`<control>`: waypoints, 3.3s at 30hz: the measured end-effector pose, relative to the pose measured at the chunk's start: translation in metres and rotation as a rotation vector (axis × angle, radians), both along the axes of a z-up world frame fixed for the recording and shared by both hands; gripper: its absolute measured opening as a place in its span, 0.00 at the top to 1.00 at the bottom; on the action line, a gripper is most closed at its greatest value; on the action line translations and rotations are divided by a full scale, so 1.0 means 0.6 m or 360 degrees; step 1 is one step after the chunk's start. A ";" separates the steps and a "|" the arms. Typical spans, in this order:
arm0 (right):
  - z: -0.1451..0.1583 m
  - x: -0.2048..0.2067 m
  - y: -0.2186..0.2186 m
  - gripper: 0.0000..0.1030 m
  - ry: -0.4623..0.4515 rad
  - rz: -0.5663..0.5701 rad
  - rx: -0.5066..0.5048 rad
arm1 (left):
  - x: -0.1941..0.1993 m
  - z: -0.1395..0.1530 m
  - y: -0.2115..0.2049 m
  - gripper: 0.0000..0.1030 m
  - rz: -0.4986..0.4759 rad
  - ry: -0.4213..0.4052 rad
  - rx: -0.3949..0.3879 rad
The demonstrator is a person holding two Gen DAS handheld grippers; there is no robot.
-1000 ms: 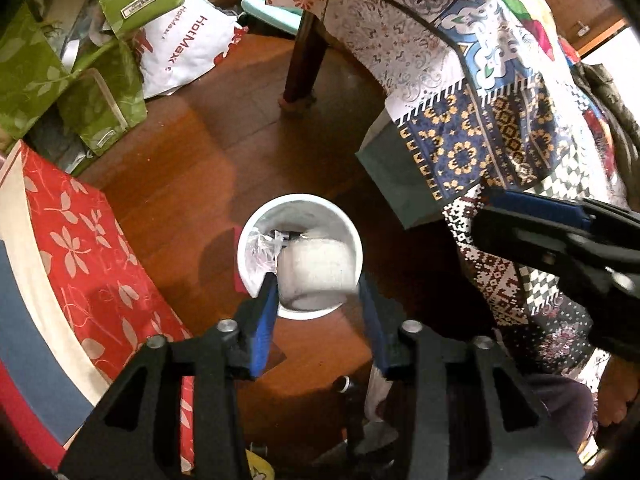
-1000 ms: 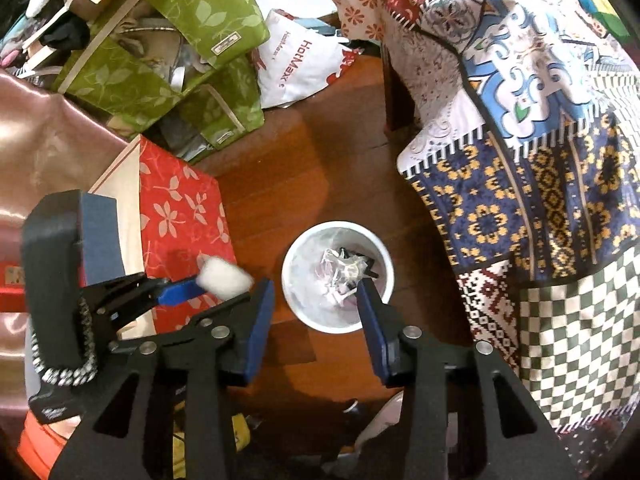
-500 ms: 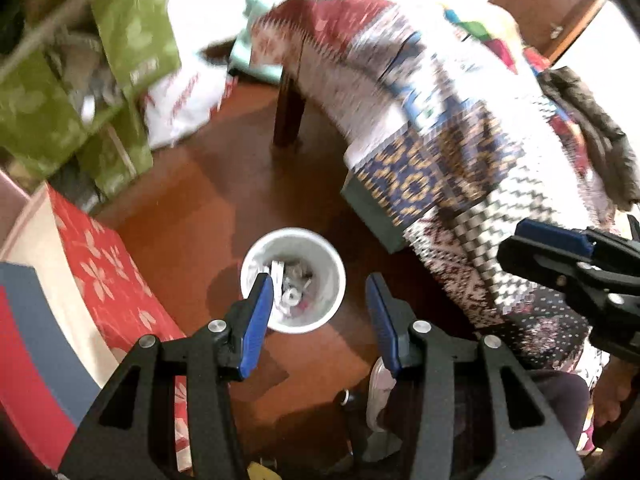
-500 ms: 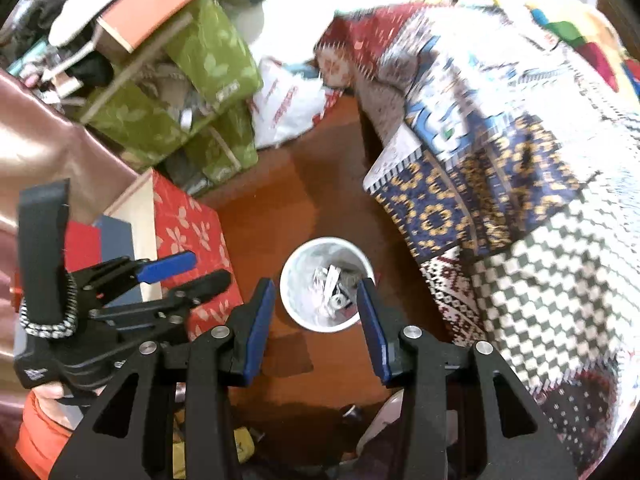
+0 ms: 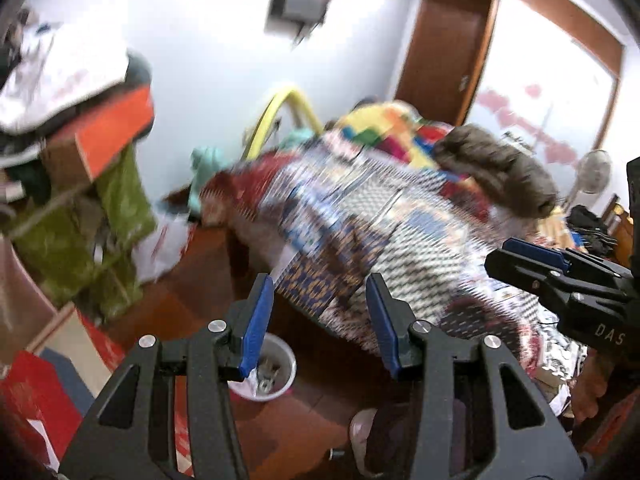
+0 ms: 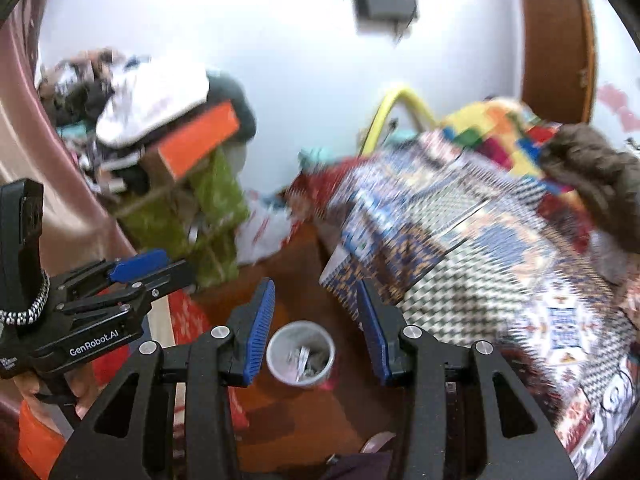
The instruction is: Collect trash
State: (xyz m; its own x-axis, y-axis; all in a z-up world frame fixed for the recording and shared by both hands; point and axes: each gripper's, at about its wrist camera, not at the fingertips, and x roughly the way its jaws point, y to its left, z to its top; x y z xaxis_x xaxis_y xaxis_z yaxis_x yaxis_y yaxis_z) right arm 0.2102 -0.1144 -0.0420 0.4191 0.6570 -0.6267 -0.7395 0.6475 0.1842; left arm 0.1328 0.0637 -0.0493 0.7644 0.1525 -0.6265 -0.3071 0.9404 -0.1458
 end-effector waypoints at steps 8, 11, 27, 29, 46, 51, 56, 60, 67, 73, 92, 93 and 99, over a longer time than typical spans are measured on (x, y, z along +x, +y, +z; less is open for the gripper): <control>0.067 -0.101 -0.106 0.62 -0.0223 -0.0343 0.0212 | -0.073 0.080 -0.101 0.54 -0.0117 -0.0271 0.0175; 0.073 -0.128 -0.134 0.62 -0.0287 -0.0475 0.0232 | -0.098 0.093 -0.126 0.54 -0.0207 -0.0340 0.0166; 0.095 -0.229 -0.205 0.00 -0.0482 -0.0941 0.0288 | -0.190 0.114 -0.200 0.09 -0.0359 -0.0502 0.0345; 0.094 -0.240 -0.208 0.00 -0.0498 -0.0952 0.0291 | -0.197 0.112 -0.199 0.08 -0.0360 -0.0500 0.0337; 0.093 -0.286 -0.178 0.00 -0.0645 -0.0990 0.0126 | -0.219 0.100 -0.179 0.06 -0.0339 -0.0497 0.0283; 0.095 -0.288 -0.176 0.00 -0.0643 -0.0976 0.0120 | -0.221 0.099 -0.178 0.06 -0.0338 -0.0498 0.0294; 0.093 -0.288 -0.174 0.00 -0.0630 -0.0976 0.0130 | -0.221 0.097 -0.178 0.06 -0.0334 -0.0495 0.0292; 0.092 -0.287 -0.176 0.00 -0.0619 -0.0983 0.0133 | -0.221 0.095 -0.178 0.06 -0.0338 -0.0487 0.0285; 0.089 -0.285 -0.178 0.00 -0.0592 -0.0991 0.0132 | -0.220 0.092 -0.180 0.05 -0.0349 -0.0482 0.0279; 0.086 -0.286 -0.179 0.00 -0.0578 -0.0997 0.0133 | -0.219 0.092 -0.182 0.05 -0.0360 -0.0480 0.0282; 0.090 -0.293 -0.174 0.00 -0.0571 -0.0984 0.0126 | -0.222 0.091 -0.184 0.05 -0.0362 -0.0480 0.0271; 0.089 -0.292 -0.173 0.00 -0.0572 -0.0984 0.0124 | -0.222 0.091 -0.183 0.05 -0.0364 -0.0479 0.0270; 0.092 -0.291 -0.169 0.00 -0.0574 -0.0982 0.0122 | -0.224 0.092 -0.184 0.05 -0.0361 -0.0478 0.0267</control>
